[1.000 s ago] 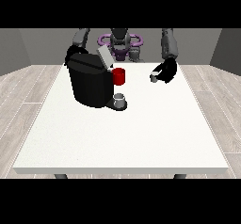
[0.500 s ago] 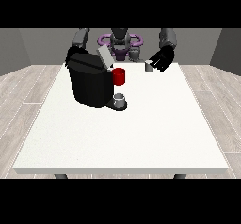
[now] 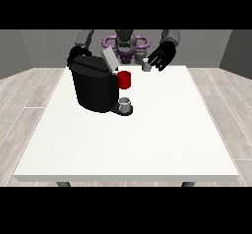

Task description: Insert the coffee pod into the coffee machine and close the lid

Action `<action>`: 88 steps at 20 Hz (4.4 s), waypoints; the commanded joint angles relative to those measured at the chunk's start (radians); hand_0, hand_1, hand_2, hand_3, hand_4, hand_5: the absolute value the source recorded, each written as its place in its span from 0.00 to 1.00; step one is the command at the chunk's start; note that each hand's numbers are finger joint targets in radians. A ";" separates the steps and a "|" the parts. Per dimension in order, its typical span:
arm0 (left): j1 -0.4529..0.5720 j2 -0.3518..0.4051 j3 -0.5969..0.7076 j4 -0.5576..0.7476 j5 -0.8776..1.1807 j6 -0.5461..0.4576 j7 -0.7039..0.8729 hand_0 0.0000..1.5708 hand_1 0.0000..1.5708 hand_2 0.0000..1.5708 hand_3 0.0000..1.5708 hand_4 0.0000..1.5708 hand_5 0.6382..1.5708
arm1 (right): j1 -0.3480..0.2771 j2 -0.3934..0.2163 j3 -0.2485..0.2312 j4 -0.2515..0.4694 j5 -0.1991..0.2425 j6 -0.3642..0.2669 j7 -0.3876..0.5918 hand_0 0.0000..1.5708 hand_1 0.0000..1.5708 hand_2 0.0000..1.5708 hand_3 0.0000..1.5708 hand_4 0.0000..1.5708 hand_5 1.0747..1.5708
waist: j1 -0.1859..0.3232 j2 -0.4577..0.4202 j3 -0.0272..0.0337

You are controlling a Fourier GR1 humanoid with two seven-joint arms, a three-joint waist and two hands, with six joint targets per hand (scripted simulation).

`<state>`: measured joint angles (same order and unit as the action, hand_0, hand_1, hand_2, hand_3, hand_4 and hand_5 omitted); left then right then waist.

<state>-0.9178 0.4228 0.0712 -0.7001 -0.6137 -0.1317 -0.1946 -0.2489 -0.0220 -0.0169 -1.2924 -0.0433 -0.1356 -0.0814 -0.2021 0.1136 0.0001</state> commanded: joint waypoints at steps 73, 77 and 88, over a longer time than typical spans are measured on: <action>-0.232 0.029 -0.009 0.086 -0.129 -0.044 -0.015 0.36 0.36 0.52 0.41 0.15 1.00 | -0.085 -0.044 -0.072 -0.067 -0.018 -0.024 0.008 0.00 0.00 0.00 0.00 0.30 1.00 | -0.060 0.155 0.0002; -0.256 0.056 0.001 0.115 -0.132 -0.090 0.019 0.00 0.00 0.00 0.00 0.00 1.00 | -0.056 -0.001 -0.023 -0.080 0.021 -0.060 0.021 0.00 0.00 0.00 0.00 0.26 1.00 | -0.074 0.141 0.0001; -0.228 0.000 -0.021 0.058 -0.157 -0.080 0.031 0.00 0.00 0.00 0.00 0.00 1.00 | -0.034 -0.013 -0.079 0.014 -0.010 -0.046 -0.068 0.00 0.00 0.00 0.00 0.24 1.00 | -0.024 0.102 0.0004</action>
<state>-1.1578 0.4476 0.0640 -0.6217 -0.7593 -0.2113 -0.1723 -0.2917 -0.0448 -0.0753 -1.3204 -0.0419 -0.1731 -0.1152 -0.2510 0.2329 0.0009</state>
